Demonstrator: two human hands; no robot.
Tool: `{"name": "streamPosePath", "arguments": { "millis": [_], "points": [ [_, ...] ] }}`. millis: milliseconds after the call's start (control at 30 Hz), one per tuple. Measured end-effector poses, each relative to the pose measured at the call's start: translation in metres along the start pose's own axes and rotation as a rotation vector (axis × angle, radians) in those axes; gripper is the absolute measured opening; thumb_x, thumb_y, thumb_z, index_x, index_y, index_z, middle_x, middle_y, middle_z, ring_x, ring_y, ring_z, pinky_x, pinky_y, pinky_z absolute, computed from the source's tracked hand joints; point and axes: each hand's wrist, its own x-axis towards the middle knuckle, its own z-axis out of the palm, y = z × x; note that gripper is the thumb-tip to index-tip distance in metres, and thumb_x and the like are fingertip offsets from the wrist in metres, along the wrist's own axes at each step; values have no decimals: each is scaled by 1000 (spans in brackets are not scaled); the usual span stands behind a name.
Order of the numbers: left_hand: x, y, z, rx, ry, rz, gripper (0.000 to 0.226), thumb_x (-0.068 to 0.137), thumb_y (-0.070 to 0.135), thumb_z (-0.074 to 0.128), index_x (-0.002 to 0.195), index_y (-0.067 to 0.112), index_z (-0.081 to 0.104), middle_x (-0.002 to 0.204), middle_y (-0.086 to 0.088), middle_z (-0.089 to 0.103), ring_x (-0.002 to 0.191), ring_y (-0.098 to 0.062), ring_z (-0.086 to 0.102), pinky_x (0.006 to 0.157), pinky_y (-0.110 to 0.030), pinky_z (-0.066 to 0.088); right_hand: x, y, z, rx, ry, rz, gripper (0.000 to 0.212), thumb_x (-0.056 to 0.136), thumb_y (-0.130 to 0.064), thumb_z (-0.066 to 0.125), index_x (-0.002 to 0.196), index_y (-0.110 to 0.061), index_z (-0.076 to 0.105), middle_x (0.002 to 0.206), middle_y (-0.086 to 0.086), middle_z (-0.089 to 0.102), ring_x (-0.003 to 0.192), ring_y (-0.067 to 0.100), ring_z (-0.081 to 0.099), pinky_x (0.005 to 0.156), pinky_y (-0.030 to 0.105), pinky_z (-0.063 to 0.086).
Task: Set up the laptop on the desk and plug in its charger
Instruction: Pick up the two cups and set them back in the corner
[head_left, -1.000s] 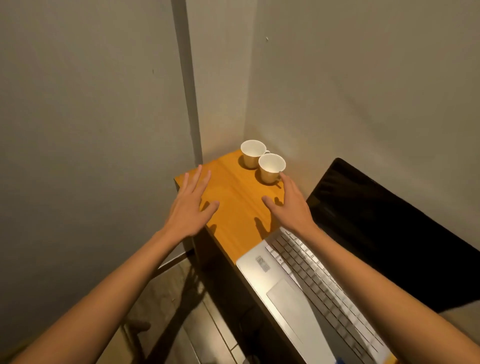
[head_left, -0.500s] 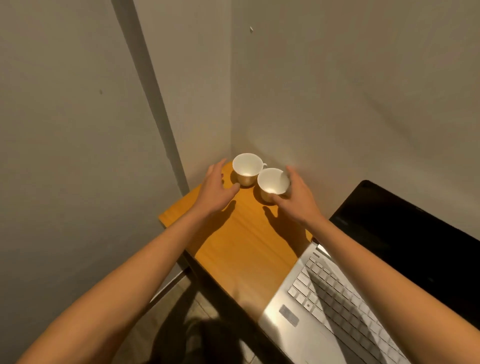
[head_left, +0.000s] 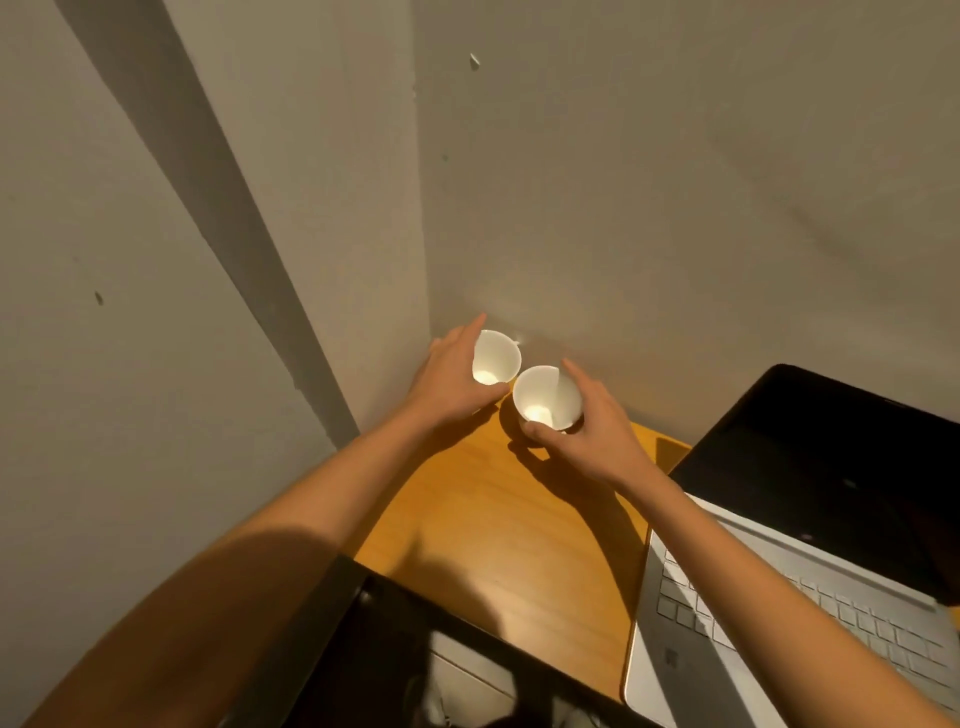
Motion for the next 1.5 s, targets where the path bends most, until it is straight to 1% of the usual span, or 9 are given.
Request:
{"name": "streamPosePath", "arguments": {
  "millis": [267, 500, 600, 700, 800, 967, 1133, 1233, 1500],
  "points": [
    [-14, -3, -17, 167, -175, 45, 106, 63, 38, 86, 151, 23, 29, 145, -6, 37, 130, -30, 40, 95, -44, 51, -15, -7, 4, 8, -15, 70, 96, 73, -60, 82, 151, -32, 33, 137, 2, 43, 120, 20, 47, 93, 30, 43],
    [-54, -29, -27, 174, -277, 115, 95, 71, 26, 78, 152, 28, 28, 160, 6, 20, 141, -27, 24, 108, -45, 40, -31, -9, 7, 45, -28, 59, 90, 69, -58, 86, 141, -30, 40, 124, -8, 38, 111, 10, 40, 87, 26, 39],
    [-72, -32, -23, 82, -198, 70, 81, 74, 41, 76, 144, 41, 37, 162, 6, 10, 144, -28, 18, 109, -49, 37, -34, -11, 10, 57, -40, 57, 94, 68, -60, 85, 143, -30, 39, 129, -7, 39, 112, 11, 42, 86, 25, 41],
    [-86, -32, -11, 25, -75, -1, 60, 76, 55, 73, 130, 44, 49, 150, 0, 24, 139, -25, 25, 109, -45, 39, -38, -13, 15, 70, -53, 47, 95, 68, -60, 85, 144, -30, 38, 133, -6, 43, 115, 12, 45, 85, 26, 45],
    [-96, -38, -8, 24, 8, 13, 48, 80, 52, 73, 122, 36, 56, 134, 1, 39, 130, -20, 32, 105, -40, 43, -43, -15, 19, 86, -54, 13, 94, 68, -57, 87, 144, -27, 39, 139, -3, 49, 117, 15, 50, 88, 29, 51],
    [-112, -50, -23, -40, -35, 77, 83, 69, 42, 80, 140, 31, 37, 137, 4, 45, 123, -18, 45, 99, -43, 48, -52, -18, 23, 106, -77, -19, 95, 72, -48, 88, 147, -22, 36, 141, -1, 50, 119, 18, 52, 90, 32, 53],
    [-130, -57, -33, -104, -164, 87, 94, 71, 21, 74, 149, 28, 24, 155, 1, 25, 138, -22, 33, 111, -40, 39, -62, -17, 29, 116, -159, -49, 101, 76, -39, 87, 156, -26, 26, 154, 1, 39, 131, 20, 43, 99, 30, 43],
    [-139, -60, -26, -58, -159, 43, 100, 74, 30, 76, 153, 28, 15, 158, 1, 10, 144, -26, 21, 116, -41, 29, -67, -19, 34, 99, -193, -62, 103, 77, -40, 86, 158, -28, 23, 155, 2, 36, 133, 20, 42, 101, 32, 43],
    [-151, -58, -24, -111, -54, -36, 97, 72, 48, 77, 151, 28, 23, 147, -1, 33, 131, -20, 37, 107, -43, 43, -74, -29, 43, 145, -151, -42, 101, 67, -46, 92, 147, -29, 33, 142, -1, 46, 122, 18, 47, 92, 30, 50]
  ]
}}
